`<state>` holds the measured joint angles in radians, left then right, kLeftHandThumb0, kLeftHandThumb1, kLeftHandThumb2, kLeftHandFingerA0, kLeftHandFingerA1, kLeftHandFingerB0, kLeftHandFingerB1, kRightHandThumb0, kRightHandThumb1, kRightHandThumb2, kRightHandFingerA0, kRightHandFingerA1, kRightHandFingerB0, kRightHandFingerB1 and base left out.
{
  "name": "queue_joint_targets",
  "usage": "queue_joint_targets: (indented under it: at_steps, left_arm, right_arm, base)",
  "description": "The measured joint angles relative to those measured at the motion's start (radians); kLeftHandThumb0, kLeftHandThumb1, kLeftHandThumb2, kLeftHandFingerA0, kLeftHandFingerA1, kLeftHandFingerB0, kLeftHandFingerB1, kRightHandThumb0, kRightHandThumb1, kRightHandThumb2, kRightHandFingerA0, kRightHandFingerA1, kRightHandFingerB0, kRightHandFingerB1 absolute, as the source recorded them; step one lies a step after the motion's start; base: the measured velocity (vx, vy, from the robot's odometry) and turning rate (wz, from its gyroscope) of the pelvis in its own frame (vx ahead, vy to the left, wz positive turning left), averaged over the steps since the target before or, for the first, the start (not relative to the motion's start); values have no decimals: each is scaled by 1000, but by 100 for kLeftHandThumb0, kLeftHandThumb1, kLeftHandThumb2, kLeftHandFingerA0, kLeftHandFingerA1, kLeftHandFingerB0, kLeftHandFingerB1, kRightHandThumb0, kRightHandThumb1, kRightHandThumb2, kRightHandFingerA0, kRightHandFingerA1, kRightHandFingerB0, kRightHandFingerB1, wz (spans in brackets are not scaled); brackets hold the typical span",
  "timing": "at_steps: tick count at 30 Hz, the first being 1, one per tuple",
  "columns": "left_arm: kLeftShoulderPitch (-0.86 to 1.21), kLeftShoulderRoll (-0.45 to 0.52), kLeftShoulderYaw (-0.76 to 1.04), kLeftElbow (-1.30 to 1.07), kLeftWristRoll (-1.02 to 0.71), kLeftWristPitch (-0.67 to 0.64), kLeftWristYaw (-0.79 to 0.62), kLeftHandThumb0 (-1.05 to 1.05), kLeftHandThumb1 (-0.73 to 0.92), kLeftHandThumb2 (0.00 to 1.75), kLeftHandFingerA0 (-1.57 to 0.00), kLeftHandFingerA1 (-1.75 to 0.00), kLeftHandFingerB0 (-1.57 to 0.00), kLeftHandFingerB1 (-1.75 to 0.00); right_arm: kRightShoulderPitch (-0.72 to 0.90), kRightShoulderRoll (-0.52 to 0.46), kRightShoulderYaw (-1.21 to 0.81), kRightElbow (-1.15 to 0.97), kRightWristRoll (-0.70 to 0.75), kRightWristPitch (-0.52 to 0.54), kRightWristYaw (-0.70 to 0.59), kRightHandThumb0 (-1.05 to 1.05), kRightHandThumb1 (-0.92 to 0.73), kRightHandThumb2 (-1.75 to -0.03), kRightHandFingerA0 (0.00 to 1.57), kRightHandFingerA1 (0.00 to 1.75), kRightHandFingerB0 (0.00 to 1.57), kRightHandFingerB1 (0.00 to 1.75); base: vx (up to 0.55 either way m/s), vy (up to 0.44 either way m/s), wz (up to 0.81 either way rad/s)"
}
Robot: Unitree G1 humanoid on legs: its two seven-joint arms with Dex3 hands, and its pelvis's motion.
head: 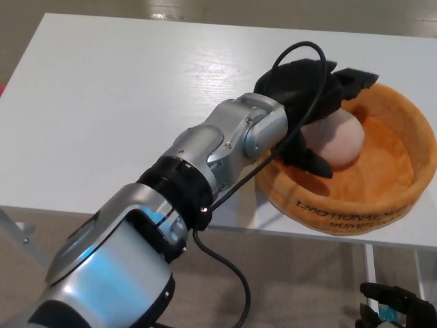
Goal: Use the left hand to pick up the pink round toy on the left and place it inside the orange plate on the desk.
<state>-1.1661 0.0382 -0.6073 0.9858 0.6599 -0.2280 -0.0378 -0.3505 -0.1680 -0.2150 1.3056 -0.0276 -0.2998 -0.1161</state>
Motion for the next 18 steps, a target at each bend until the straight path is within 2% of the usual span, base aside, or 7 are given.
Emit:
queue_joint_targets:
  at_steps: [2,3,7,13,14,17,18]
  left_arm:
    - [-1,18,20,-44,-7,-9,-11,-64,32,78,-1,-16,-4,-28]
    - [-1,23,28,-59,-10,-12,-14,-77,45,54,-4,-25,-12,-27]
    - [7,60,71,-178,-31,-26,-43,-35,11,79,-1,-49,0,-46]
    - [71,128,149,-440,-91,-32,-110,-43,35,58,-12,-33,-21,-33]
    - [85,138,160,-483,-99,-31,-120,-7,44,52,-20,-35,-33,-31]
    - [147,165,193,-596,-134,-31,-141,-7,44,52,-20,-35,-33,-31]
    - [171,177,203,-632,-145,-30,-147,2,32,80,-13,-50,-25,-51]
  right_arm:
    - [0,0,0,0,0,-1,0,-25,-62,-58,78,68,73,59]
    - [0,0,0,0,0,-1,0,-26,-62,-57,79,70,74,58]
    - [0,0,1,0,0,-1,1,-26,-62,-58,78,69,74,59]
    - [-4,-1,1,-1,0,-1,3,-25,-61,-58,79,69,75,59]
    - [-5,-1,1,-1,0,-1,3,-26,-61,-58,80,67,75,59]
    - [-7,-2,2,-2,0,-1,3,-26,-61,-58,80,67,75,59]
    - [-8,-2,2,-2,0,-1,2,-25,-61,-58,80,67,75,59]
  base:
    - [0,0,0]
    - [0,0,0]
    - [0,0,0]
    - [0,0,0]
    - [0,0,0]
    - [0,0,0]
    - [0,0,0]
